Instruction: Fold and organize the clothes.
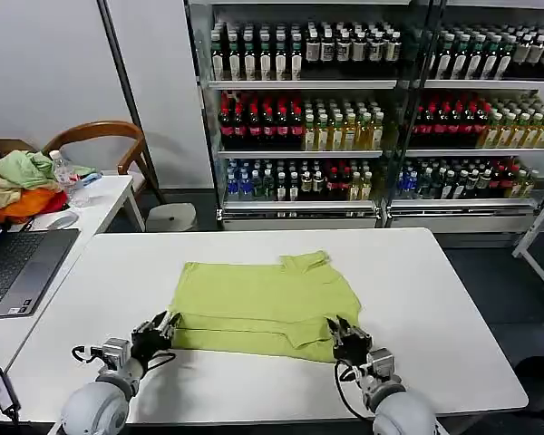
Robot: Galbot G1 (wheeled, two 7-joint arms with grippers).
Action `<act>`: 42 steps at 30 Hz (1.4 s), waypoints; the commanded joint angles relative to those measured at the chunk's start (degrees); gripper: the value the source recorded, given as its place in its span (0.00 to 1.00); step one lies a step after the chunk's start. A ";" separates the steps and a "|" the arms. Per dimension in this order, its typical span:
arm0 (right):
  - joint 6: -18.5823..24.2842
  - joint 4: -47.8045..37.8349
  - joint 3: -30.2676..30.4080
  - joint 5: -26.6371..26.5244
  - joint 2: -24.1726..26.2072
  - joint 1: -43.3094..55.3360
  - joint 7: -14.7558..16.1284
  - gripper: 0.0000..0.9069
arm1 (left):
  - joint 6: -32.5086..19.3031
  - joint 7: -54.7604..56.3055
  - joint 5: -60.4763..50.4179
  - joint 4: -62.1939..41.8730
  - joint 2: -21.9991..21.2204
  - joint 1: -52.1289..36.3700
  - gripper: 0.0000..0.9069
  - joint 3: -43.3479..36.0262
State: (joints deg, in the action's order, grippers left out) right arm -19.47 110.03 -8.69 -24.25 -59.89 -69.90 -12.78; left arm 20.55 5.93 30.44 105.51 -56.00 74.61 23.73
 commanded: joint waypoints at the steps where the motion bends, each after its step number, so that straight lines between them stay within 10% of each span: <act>1: -0.27 2.29 -2.64 -0.21 0.86 -0.82 0.21 1.00 | 0.45 1.55 3.67 6.38 1.51 5.93 1.00 2.73; 23: -3.64 7.83 -5.60 0.33 3.47 -14.83 -0.77 1.00 | 3.38 2.66 2.48 1.36 0.01 2.48 1.00 0.05; 24: -3.56 7.71 -5.47 0.24 3.41 -14.68 -0.79 0.93 | 3.61 2.60 2.49 1.34 0.03 2.62 1.00 0.09; 25: -3.39 7.49 -5.25 0.04 3.28 -14.46 -0.78 0.62 | 3.15 2.53 2.48 1.11 0.11 2.78 0.39 0.13; 26: -3.30 7.32 -5.15 -0.27 3.13 -14.33 -0.71 0.19 | 2.71 2.40 2.46 0.82 0.28 2.87 0.04 0.16; 28: -3.25 7.18 -4.98 -1.09 2.97 -14.23 -0.52 0.00 | 2.97 2.16 2.74 0.55 0.53 2.94 0.06 0.36; 42: -3.20 6.82 -4.48 -1.00 2.16 -13.85 -0.49 0.00 | 3.36 1.27 2.05 1.93 0.13 4.08 0.06 -0.89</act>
State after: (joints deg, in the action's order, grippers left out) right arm -22.47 116.81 -13.22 -24.93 -57.70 -83.29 -13.24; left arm 23.48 7.37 33.17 107.55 -55.54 78.68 23.34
